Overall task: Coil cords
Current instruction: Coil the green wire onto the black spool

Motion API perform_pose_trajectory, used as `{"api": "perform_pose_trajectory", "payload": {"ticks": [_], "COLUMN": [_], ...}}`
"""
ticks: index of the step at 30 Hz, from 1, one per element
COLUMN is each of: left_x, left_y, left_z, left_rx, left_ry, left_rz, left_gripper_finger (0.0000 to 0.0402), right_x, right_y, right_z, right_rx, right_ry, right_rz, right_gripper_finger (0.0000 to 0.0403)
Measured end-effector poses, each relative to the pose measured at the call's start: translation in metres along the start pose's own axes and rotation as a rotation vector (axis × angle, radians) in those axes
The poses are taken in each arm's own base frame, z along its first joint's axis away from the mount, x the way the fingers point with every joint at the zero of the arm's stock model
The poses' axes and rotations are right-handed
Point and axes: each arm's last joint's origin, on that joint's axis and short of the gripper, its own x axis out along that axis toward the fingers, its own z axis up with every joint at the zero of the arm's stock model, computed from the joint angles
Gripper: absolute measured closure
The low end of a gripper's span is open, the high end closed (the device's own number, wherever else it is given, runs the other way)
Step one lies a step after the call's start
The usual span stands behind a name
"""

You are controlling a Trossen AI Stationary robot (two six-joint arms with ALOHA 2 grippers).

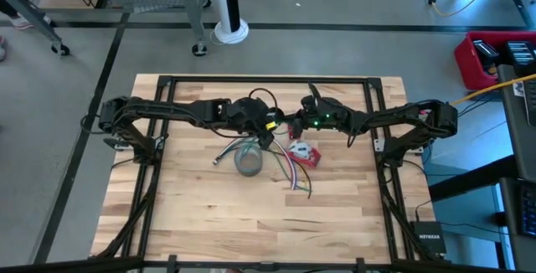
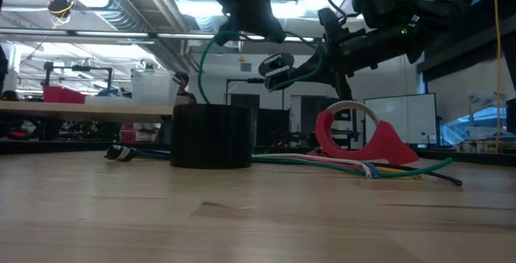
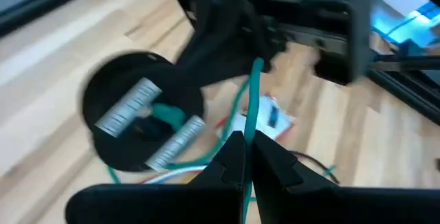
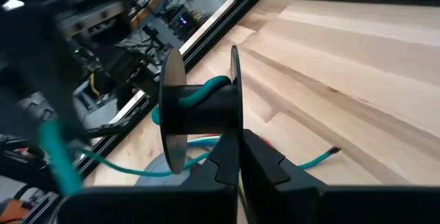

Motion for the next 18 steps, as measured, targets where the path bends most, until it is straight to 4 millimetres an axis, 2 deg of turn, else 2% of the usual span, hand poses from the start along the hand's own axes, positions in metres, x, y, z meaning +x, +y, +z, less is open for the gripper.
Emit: {"api": "perform_pose_trajectory", "payload": {"ticks": [8, 18], "left_x": [-0.004, -0.032], "left_y": [0.017, 0.038], "left_z": [0.011, 0.018], "left_rx": [0.016, 0.043], "left_ry": [-0.033, -0.062], "left_rz": [0.048, 0.278], "left_gripper_finger": [0.0400, 0.0400], "right_x": [0.000, 0.000], "right_y": [-0.001, 0.000], "right_z": [-0.002, -0.001], "right_rx": [0.003, 0.001], "right_ry": [0.035, 0.022], "right_rz": [0.010, 0.021], "right_gripper_finger": [0.0395, 0.0395]}}
